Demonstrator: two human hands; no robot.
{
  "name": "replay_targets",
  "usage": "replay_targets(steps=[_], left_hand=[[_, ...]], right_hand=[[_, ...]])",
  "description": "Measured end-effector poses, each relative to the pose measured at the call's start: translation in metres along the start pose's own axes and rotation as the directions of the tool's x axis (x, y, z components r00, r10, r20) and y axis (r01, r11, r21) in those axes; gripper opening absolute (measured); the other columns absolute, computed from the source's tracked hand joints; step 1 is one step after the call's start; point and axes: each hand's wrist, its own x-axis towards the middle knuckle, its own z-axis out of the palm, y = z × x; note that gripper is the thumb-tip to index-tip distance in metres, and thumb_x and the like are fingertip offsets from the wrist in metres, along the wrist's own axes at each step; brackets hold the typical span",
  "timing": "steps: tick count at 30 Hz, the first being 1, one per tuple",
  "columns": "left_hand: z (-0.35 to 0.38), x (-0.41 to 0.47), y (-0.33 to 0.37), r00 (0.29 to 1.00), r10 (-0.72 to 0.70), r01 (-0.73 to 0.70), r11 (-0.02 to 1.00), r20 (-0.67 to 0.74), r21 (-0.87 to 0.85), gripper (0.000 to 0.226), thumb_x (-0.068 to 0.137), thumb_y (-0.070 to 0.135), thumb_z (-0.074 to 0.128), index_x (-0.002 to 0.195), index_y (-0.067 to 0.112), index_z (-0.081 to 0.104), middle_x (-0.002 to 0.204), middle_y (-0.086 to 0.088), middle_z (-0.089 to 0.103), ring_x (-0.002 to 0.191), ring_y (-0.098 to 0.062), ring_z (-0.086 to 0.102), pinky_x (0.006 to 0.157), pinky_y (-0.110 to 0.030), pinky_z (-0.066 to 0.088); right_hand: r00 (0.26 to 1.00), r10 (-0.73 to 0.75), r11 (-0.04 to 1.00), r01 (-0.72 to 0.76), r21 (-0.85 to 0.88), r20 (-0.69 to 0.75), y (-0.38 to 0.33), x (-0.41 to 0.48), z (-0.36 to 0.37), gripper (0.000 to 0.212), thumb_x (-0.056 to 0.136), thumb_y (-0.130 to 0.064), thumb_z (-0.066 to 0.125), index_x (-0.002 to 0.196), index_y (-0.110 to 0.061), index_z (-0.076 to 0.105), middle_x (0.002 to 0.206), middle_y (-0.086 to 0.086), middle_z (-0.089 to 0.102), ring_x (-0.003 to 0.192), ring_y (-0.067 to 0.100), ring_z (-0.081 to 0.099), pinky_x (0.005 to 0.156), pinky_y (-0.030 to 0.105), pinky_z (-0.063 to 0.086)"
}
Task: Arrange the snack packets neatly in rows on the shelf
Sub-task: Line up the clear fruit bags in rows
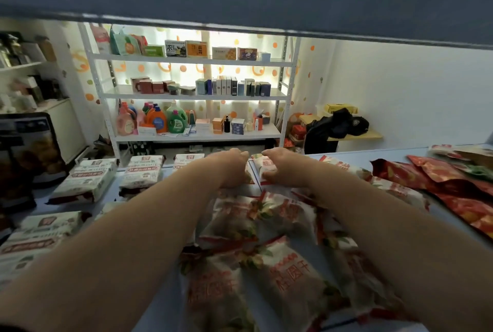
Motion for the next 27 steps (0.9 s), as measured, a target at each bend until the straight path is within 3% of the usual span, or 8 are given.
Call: replay_targets(steps=[3,7,12,15,18,20,23,27], left_hand=[[-0.018,-0.033,0.013,0.990,0.040,-0.039,0.999,-0.133,0.013,0.040,0.090,0.041,0.055,0.123,0.017,0.057,0.120,-0.001,0.059,0.104,-0.020,0.057,0.088,-0.037,0.049],[-0.027,-0.075,0.035,0.981,-0.101,0.087,0.992,0.164,0.094,0.046,0.087,0.049,0.057,0.122,0.019,0.061,0.107,0.000,0.064,0.091,-0.017,0.059,0.068,-0.029,0.045],[-0.014,-0.082,0.047,0.944,-0.247,0.248,0.968,0.218,0.027,0.076,0.076,0.052,0.068,0.141,0.023,0.042,0.132,-0.005,0.055,0.108,-0.022,0.055,0.083,-0.033,0.048],[-0.006,-0.079,0.049,0.924,-0.324,0.354,0.926,0.204,-0.130,0.096,0.067,0.058,0.075,0.147,0.029,0.031,0.139,-0.004,0.050,0.103,-0.019,0.052,0.075,-0.027,0.046],[-0.001,-0.080,0.051,0.895,-0.412,0.440,0.878,0.169,-0.189,0.113,0.056,0.067,0.078,0.149,0.029,0.027,0.147,-0.005,0.044,0.123,-0.027,0.047,0.093,-0.039,0.045],[0.003,-0.085,0.050,0.891,-0.420,0.453,0.832,0.170,-0.321,0.119,0.046,0.071,0.077,0.147,0.029,0.031,0.143,-0.006,0.046,0.117,-0.026,0.049,0.080,-0.030,0.049],[0.007,-0.091,0.048,0.889,-0.442,0.438,0.736,0.124,-0.516,0.097,0.057,0.062,0.075,0.141,0.029,0.040,0.128,-0.005,0.054,0.093,-0.014,0.053,0.058,-0.021,0.042],[0.015,-0.092,0.048,0.784,-0.620,0.499,0.604,0.027,-0.621,0.064,0.081,0.033,0.065,0.140,0.020,0.043,0.113,-0.002,0.053,0.092,-0.015,0.052,0.068,-0.025,0.041]], right_hand=[[0.991,-0.136,0.990,0.137,-0.032,0.017,0.002,-0.028,-0.017,0.059,0.085,-0.068,0.053,0.127,-0.027,0.060,0.120,-0.003,0.057,0.105,0.015,0.054,0.079,0.028,0.041],[0.936,-0.002,0.976,0.080,-0.205,0.353,0.006,-0.056,-0.019,0.091,0.059,-0.091,0.053,0.129,-0.034,0.059,0.126,-0.005,0.049,0.112,0.018,0.047,0.087,0.035,0.042],[0.965,-0.111,0.991,0.127,-0.049,0.237,0.016,-0.067,-0.009,0.062,0.069,-0.068,0.071,0.116,-0.031,0.055,0.115,-0.006,0.058,0.093,0.011,0.052,0.077,0.031,0.047],[0.993,-0.080,0.995,0.073,0.074,0.092,0.030,-0.073,-0.013,0.062,0.069,-0.053,0.079,0.116,-0.027,0.049,0.112,-0.003,0.059,0.092,0.012,0.054,0.084,0.035,0.050],[0.999,-0.016,0.980,0.008,0.201,0.041,0.047,-0.077,-0.016,0.078,0.062,-0.053,0.085,0.120,-0.023,0.043,0.105,-0.003,0.058,0.089,0.013,0.055,0.077,0.032,0.051],[0.996,0.022,0.959,-0.046,0.278,0.091,0.057,-0.081,-0.017,0.084,0.062,-0.055,0.085,0.126,-0.022,0.043,0.108,-0.002,0.058,0.094,0.016,0.057,0.083,0.036,0.053],[0.985,-0.022,0.887,-0.059,0.458,0.170,0.060,-0.085,-0.014,0.058,0.074,-0.043,0.078,0.119,-0.016,0.053,0.108,0.009,0.064,0.094,0.020,0.062,0.087,0.042,0.054],[0.985,-0.024,0.769,-0.090,0.632,0.170,0.046,-0.085,-0.014,0.032,0.078,-0.028,0.065,0.103,-0.009,0.059,0.099,0.014,0.068,0.085,0.021,0.067,0.086,0.040,0.055]])
